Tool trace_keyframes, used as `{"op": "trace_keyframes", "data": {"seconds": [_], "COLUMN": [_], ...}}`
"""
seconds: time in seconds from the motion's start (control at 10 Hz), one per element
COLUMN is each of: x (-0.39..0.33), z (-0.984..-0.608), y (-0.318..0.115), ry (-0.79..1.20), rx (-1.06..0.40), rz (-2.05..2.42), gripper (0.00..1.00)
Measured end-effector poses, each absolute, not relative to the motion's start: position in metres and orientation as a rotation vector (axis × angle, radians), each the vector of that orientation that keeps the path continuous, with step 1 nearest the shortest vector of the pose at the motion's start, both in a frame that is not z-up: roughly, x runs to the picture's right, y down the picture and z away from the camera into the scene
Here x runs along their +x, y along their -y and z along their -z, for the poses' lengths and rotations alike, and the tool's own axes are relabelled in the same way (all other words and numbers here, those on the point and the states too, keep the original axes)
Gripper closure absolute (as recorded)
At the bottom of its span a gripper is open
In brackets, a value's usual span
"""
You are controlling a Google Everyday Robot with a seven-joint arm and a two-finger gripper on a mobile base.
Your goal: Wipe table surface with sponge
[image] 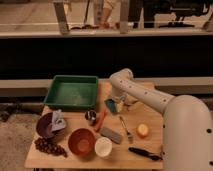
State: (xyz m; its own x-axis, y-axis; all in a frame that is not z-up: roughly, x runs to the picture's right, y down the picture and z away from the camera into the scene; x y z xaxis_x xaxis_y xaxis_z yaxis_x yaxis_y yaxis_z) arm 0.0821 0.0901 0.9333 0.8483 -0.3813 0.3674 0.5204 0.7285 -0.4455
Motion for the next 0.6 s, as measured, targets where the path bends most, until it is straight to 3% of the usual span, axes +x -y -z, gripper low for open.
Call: {"op": "trace_keyframes", "data": {"seconds": [0.6], "x": [0.122], "z": [-0.921], "y": [-0.085], "ry": [0.2], "rx": [-0.55], "rz": [0.419], "gripper": [1.0]}}
